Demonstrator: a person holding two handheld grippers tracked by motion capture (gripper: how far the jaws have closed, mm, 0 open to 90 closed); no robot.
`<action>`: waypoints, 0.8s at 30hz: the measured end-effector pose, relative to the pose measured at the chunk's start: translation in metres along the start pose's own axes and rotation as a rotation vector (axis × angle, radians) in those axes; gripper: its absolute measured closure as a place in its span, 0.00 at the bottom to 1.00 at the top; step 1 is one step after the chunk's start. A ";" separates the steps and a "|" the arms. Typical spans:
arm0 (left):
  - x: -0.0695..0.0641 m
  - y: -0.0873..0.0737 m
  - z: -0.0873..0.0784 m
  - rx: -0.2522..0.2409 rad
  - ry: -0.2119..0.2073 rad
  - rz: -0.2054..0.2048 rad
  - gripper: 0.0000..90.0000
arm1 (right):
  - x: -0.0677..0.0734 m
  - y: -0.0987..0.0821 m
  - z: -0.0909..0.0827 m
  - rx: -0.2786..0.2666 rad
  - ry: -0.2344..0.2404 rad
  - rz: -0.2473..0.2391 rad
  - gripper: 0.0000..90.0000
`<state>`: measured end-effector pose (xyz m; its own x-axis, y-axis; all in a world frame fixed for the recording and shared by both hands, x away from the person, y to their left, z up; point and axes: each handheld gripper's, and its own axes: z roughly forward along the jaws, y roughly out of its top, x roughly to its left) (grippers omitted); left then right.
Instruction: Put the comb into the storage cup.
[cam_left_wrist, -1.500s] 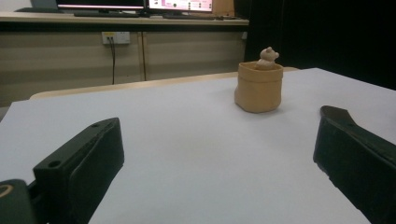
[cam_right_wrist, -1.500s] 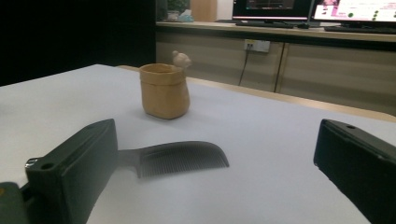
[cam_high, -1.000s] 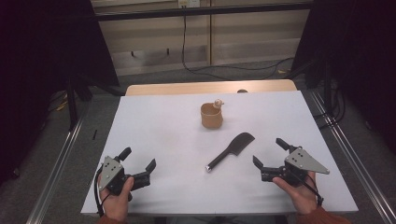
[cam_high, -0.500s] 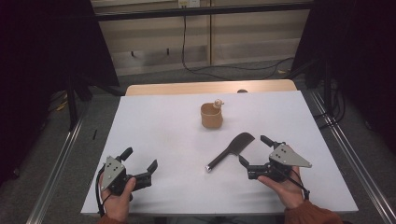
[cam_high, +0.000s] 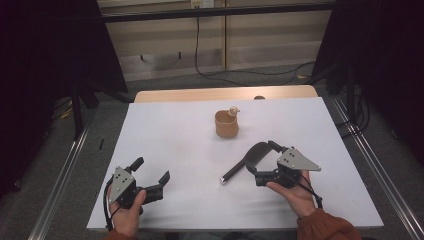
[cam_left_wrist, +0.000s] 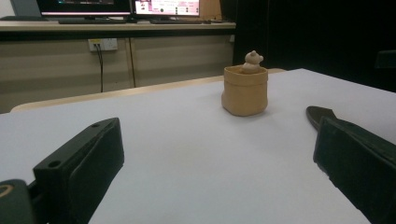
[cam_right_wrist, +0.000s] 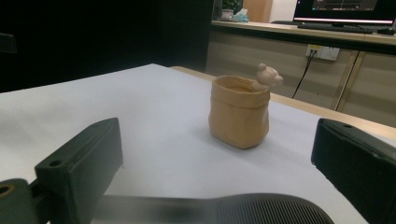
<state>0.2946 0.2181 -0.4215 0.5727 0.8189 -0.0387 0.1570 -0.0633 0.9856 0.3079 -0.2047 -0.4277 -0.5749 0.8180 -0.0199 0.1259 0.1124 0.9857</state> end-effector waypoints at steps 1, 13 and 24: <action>0.000 0.000 0.000 0.000 0.000 0.000 0.02 | 0.001 0.002 0.004 -0.003 0.006 -0.003 0.04; 0.001 0.000 0.001 0.010 0.001 0.012 0.02 | 0.005 0.012 0.030 -0.013 0.035 0.001 0.06; 0.002 -0.001 0.001 0.009 0.003 0.008 0.02 | 0.009 0.010 0.051 0.000 0.058 0.000 0.18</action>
<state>0.2962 0.2198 -0.4225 0.5713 0.8202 -0.0304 0.1597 -0.0747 0.9843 0.3454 -0.1678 -0.4263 -0.6207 0.7840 -0.0101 0.1258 0.1123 0.9857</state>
